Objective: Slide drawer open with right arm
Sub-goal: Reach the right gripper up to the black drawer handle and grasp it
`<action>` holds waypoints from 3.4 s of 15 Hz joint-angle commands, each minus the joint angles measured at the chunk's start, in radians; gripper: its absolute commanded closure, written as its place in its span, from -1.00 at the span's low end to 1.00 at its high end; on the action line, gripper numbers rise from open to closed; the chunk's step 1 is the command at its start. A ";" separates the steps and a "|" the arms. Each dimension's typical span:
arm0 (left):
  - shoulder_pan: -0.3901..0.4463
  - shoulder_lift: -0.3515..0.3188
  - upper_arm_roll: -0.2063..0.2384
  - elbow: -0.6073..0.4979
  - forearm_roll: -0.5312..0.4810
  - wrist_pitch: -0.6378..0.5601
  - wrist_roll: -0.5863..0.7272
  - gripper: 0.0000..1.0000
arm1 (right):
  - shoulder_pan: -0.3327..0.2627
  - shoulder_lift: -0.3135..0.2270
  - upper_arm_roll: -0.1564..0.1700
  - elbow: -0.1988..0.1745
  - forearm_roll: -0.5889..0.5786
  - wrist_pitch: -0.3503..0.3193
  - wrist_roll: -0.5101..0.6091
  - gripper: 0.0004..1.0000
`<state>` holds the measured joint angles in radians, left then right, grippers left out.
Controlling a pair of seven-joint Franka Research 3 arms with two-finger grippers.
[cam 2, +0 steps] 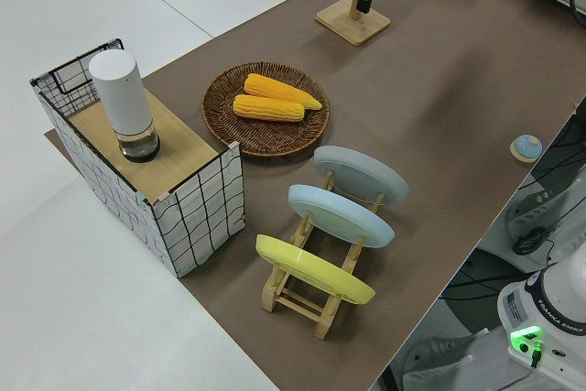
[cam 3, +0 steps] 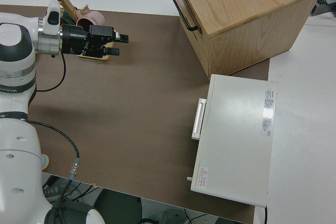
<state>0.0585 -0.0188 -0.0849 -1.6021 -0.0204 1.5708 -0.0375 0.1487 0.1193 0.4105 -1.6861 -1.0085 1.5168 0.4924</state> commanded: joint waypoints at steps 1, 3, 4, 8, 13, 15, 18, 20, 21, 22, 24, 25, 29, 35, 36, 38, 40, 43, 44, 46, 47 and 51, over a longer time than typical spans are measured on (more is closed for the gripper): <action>-0.005 -0.007 0.004 0.001 0.013 -0.005 0.007 -1.00 | 0.051 0.080 0.007 -0.003 -0.142 -0.059 0.070 -0.98; -0.005 -0.009 0.004 0.001 0.013 -0.005 0.007 -1.00 | 0.080 0.131 0.004 -0.001 -0.205 -0.082 0.100 -0.98; -0.006 -0.009 0.004 0.001 0.013 -0.005 0.007 -0.99 | 0.084 0.143 0.004 -0.003 -0.229 -0.086 0.100 -0.98; -0.005 -0.009 0.002 0.001 0.013 -0.005 0.007 -1.00 | 0.101 0.195 -0.005 -0.001 -0.350 -0.095 0.078 -0.98; -0.005 -0.007 0.004 0.001 0.013 -0.005 0.007 -1.00 | 0.109 0.221 -0.056 -0.001 -0.446 -0.089 -0.052 -0.98; -0.005 -0.007 0.004 0.001 0.013 -0.005 0.007 -1.00 | 0.109 0.229 -0.070 0.000 -0.466 -0.076 -0.102 -0.98; -0.005 -0.009 0.004 0.001 0.013 -0.005 0.005 -0.99 | 0.109 0.240 -0.093 0.000 -0.489 -0.034 -0.113 -0.98; -0.005 -0.007 0.004 0.001 0.013 -0.005 0.005 -0.99 | 0.109 0.244 -0.119 0.000 -0.509 0.006 -0.121 -0.98; -0.005 -0.009 0.004 0.001 0.013 -0.005 0.007 -1.00 | 0.109 0.249 -0.137 0.000 -0.512 0.034 -0.133 -0.98; -0.005 -0.009 0.004 0.001 0.013 -0.005 0.007 -0.99 | 0.109 0.252 -0.159 0.000 -0.530 0.074 -0.167 -0.98; -0.005 -0.007 0.004 0.001 0.013 -0.005 0.007 -1.00 | 0.107 0.257 -0.182 0.002 -0.539 0.115 -0.184 -0.98; -0.005 -0.009 0.002 0.001 0.013 -0.006 0.007 -1.00 | 0.107 0.258 -0.199 0.002 -0.550 0.138 -0.187 -0.98; -0.005 -0.007 0.002 0.001 0.013 -0.005 0.007 -1.00 | 0.107 0.266 -0.300 0.002 -0.608 0.247 -0.212 -0.97; -0.005 -0.007 0.004 0.001 0.013 -0.005 0.007 -0.99 | 0.101 0.295 -0.349 0.008 -0.706 0.286 -0.170 -0.97; -0.005 -0.007 0.004 0.001 0.013 -0.005 0.007 -1.00 | 0.103 0.303 -0.351 0.011 -0.708 0.284 -0.152 -0.97; -0.005 -0.007 0.004 0.001 0.013 -0.005 0.007 -1.00 | 0.104 0.318 -0.354 0.011 -0.717 0.283 -0.100 -0.97; -0.006 -0.007 0.004 0.001 0.013 -0.005 0.005 -1.00 | 0.106 0.336 -0.357 0.011 -0.729 0.283 -0.039 -0.97; -0.005 -0.007 0.004 0.001 0.013 -0.005 0.005 -1.00 | 0.106 0.350 -0.371 0.013 -0.742 0.286 0.008 -0.97; -0.005 -0.007 0.004 0.001 0.013 -0.005 0.005 -0.99 | 0.106 0.355 -0.374 0.016 -0.743 0.286 0.030 -0.97; -0.005 -0.009 0.002 0.001 0.013 -0.005 0.007 -1.00 | 0.106 0.367 -0.396 0.016 -0.745 0.286 0.080 -0.97; -0.005 -0.007 0.004 0.001 0.013 -0.005 0.007 -1.00 | 0.106 0.372 -0.407 0.016 -0.742 0.287 0.103 -0.96; -0.005 -0.009 0.004 0.001 0.013 -0.005 0.005 -0.99 | 0.106 0.382 -0.412 0.037 -0.739 0.298 0.126 -0.92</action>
<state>0.0585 -0.0188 -0.0849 -1.6021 -0.0204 1.5708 -0.0376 0.2555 0.4795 0.0033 -1.6775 -1.7200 1.7946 0.5824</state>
